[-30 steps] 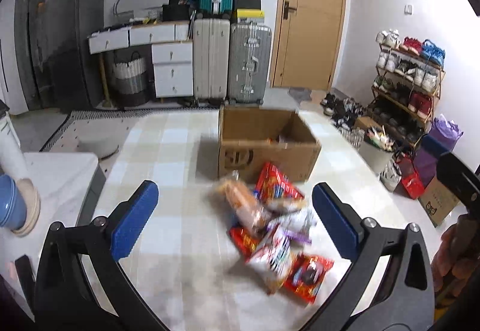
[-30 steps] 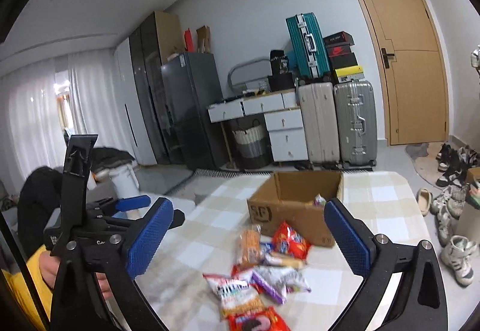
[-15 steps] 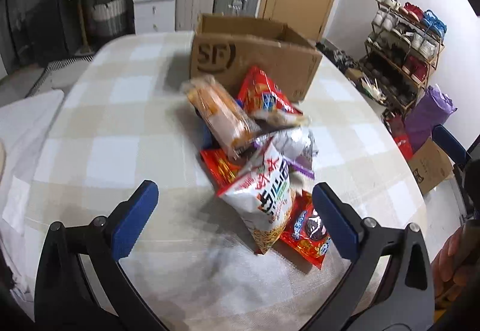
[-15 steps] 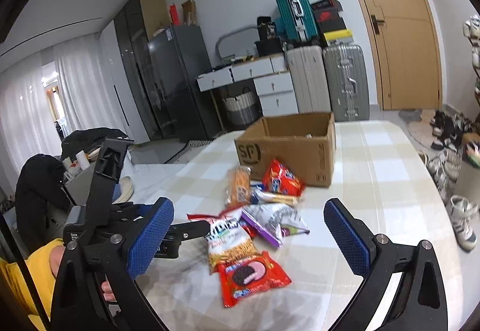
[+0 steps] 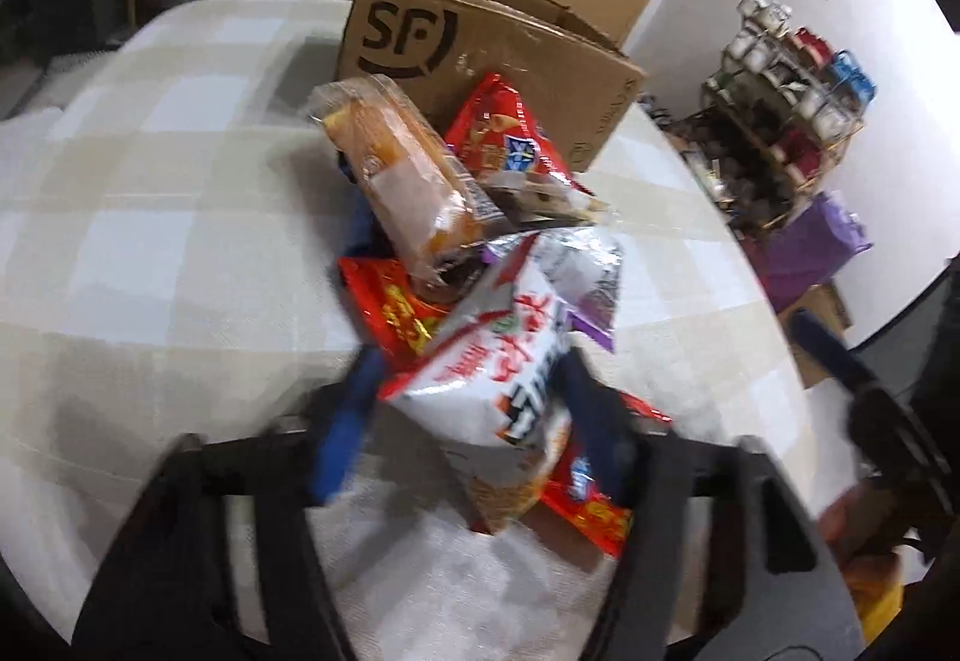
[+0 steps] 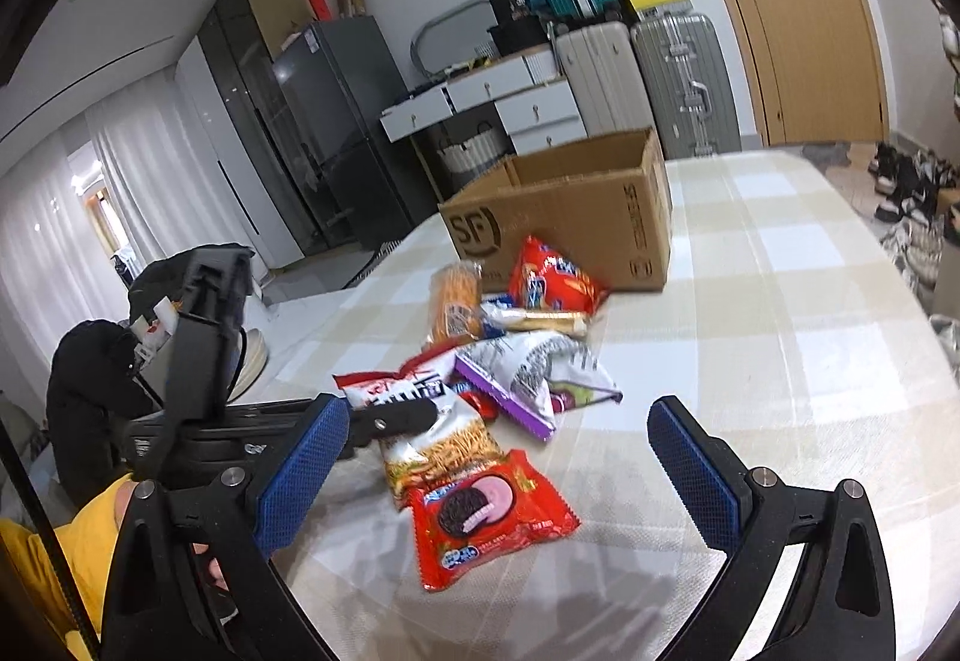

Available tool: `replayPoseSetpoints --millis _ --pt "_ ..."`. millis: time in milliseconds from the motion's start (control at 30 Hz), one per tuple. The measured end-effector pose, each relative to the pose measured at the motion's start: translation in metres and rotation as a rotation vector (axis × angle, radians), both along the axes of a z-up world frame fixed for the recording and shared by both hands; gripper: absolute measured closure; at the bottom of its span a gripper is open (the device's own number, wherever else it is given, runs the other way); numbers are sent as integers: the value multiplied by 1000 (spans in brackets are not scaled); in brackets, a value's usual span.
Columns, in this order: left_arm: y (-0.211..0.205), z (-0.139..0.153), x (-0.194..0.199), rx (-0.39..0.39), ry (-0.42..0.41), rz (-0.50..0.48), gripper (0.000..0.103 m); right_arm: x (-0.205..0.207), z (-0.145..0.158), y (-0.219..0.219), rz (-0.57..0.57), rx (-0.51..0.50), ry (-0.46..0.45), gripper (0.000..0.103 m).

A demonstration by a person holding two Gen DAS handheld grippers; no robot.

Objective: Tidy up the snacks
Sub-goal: 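Grasp the red-and-white noodle bag with the left tool while the right tool grasps the red cookie pack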

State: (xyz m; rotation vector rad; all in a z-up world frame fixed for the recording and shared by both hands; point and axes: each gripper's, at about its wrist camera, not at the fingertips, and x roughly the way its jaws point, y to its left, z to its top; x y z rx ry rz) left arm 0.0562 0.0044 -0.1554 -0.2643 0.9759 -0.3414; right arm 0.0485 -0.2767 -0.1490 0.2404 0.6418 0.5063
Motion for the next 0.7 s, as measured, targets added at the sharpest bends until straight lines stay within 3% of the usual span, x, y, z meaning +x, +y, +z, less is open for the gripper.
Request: replayPoseSetpoints --millis 167,367,700 --pt "-6 2 1 -4 -37 -42 71 6 -11 3 2 6 38 1" --pt "6 2 -1 -34 -37 -38 72 7 -19 9 19 4 79 1" --pt "49 32 -34 -86 -104 15 72 12 -40 44 90 -147 159 1"
